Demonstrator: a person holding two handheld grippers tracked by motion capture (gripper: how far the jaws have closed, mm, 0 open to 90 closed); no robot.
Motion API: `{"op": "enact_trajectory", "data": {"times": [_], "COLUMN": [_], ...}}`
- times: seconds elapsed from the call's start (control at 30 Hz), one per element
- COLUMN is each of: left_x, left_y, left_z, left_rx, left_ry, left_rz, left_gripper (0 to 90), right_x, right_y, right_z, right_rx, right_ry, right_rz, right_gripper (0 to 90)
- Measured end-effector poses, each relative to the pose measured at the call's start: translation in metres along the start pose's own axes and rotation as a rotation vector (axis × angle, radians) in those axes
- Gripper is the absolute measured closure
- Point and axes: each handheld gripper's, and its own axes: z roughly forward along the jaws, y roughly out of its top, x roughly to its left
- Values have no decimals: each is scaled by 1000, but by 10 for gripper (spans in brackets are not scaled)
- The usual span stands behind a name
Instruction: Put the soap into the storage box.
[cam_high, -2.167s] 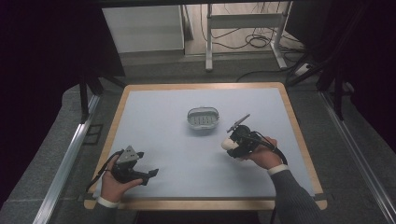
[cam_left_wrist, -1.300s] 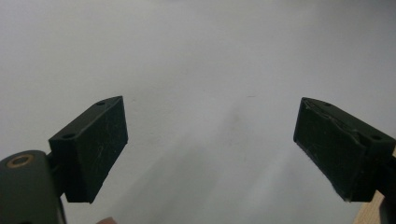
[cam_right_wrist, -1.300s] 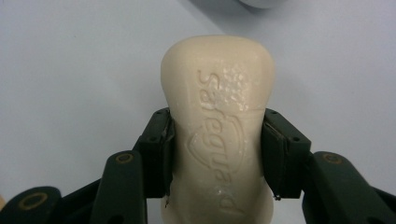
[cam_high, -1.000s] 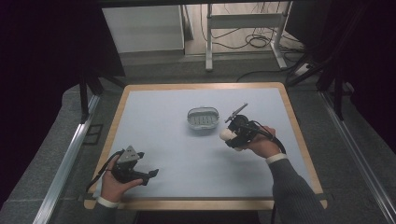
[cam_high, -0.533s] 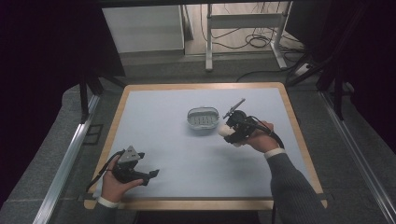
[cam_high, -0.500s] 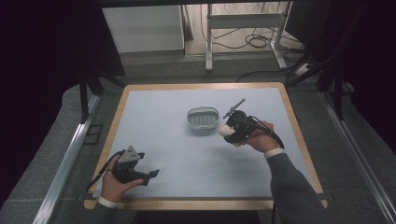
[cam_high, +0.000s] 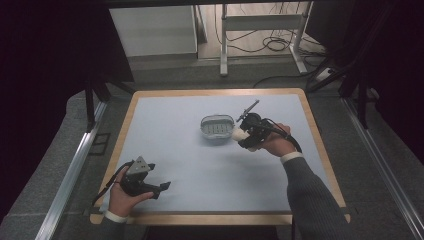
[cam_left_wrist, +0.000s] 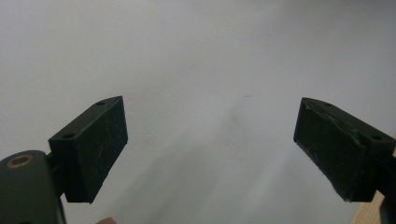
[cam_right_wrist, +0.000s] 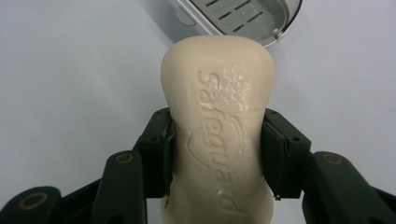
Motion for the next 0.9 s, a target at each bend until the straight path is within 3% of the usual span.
{"op": "enact_trajectory", "data": {"times": [0.9], "left_x": [0], "left_y": [0], "left_z": [1], "left_rx": [1], "left_ry": [-7], "left_rz": [-1], "left_gripper": [103], "right_x": [-14], "right_y": [25], "right_z": [13], "right_rx": [-4], "right_ry": [9], "right_rz": [-40], "right_gripper": [496]}}
